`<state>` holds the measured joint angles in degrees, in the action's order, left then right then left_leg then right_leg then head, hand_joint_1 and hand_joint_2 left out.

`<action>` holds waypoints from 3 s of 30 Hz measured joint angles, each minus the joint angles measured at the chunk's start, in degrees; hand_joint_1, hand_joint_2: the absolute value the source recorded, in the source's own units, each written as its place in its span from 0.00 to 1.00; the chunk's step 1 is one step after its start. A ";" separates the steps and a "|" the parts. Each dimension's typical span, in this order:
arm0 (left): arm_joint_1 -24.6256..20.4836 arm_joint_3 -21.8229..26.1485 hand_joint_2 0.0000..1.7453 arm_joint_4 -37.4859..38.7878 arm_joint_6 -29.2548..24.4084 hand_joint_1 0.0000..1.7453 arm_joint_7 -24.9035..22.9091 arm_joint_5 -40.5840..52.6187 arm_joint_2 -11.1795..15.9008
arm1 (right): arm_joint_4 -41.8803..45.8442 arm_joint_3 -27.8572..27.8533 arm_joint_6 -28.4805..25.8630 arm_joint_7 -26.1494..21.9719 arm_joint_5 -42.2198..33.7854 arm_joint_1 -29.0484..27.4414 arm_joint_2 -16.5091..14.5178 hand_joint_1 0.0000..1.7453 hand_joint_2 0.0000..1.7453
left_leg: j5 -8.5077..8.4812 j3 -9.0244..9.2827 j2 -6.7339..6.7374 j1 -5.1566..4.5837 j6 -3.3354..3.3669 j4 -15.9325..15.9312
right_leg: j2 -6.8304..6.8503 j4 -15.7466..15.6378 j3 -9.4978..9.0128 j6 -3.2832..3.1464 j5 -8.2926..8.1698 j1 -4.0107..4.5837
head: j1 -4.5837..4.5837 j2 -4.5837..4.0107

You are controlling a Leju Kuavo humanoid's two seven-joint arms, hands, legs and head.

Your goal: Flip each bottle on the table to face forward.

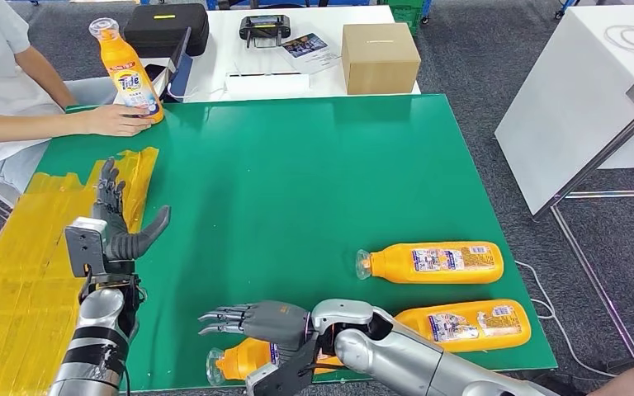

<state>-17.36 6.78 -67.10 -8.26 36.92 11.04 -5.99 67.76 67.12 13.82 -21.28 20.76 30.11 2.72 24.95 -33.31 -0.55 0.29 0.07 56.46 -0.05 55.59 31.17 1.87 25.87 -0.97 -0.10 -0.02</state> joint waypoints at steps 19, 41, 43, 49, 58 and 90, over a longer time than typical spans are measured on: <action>-0.75 0.19 1.00 2.24 0.49 0.00 0.16 -1.67 0.10 | -5.80 4.38 -2.29 4.74 3.84 3.40 -0.56 0.00 1.00 | 0.00 0.00 0.00 0.00 0.00 0.00 | 0.00 0.01 -0.01 0.00 0.00 0.00 | -0.01 0.00; -0.18 1.56 1.00 2.33 1.22 0.00 0.01 -3.23 0.28 | -11.93 7.69 -11.12 11.26 16.09 4.63 -1.39 0.00 1.00 | -0.01 0.13 0.02 0.01 0.00 0.00 | 0.00 0.00 -0.10 0.00 0.00 0.00 | -0.01 0.00; 0.15 1.61 1.00 2.15 1.18 0.00 -0.17 -3.24 0.28 | -12.61 7.71 -13.27 12.57 18.18 4.53 -1.79 0.00 1.00 | -0.01 0.16 0.02 0.01 0.00 0.00 | 0.00 0.00 -0.12 0.00 0.00 0.01 | -0.01 0.00; 1.18 2.09 1.00 0.83 1.15 0.00 -0.93 -3.24 0.27 | -14.88 6.94 -19.78 17.73 25.69 3.37 -3.39 0.00 1.00 | -0.01 0.27 0.04 0.01 0.00 -0.01 | -0.01 0.00 -0.22 0.00 0.00 0.00 | 0.00 0.00; 2.23 2.42 1.00 -0.66 1.26 0.00 -2.01 -2.58 0.25 | -17.87 1.01 -26.72 22.73 38.84 0.02 -6.50 0.00 1.00 | -0.01 0.34 0.03 0.01 0.00 -0.01 | -0.01 0.00 -0.28 0.00 0.00 0.01 | 0.00 0.00; 1.92 2.39 1.00 -0.88 1.28 0.00 -3.92 -1.08 -0.65 | -29.34 -21.19 -35.74 25.24 51.42 -3.96 -15.45 0.00 1.00 | 0.00 0.18 0.04 0.01 0.00 -0.01 | -0.01 0.00 -0.14 0.00 0.00 0.01 | 0.01 0.00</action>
<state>-15.45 9.16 -67.98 -6.97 33.00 9.97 -6.64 38.42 45.93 -21.92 3.96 72.18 26.16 -12.73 24.95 -33.13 -0.51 0.30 0.07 56.46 -0.06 55.59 31.02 1.87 25.87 -0.96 -0.09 -0.02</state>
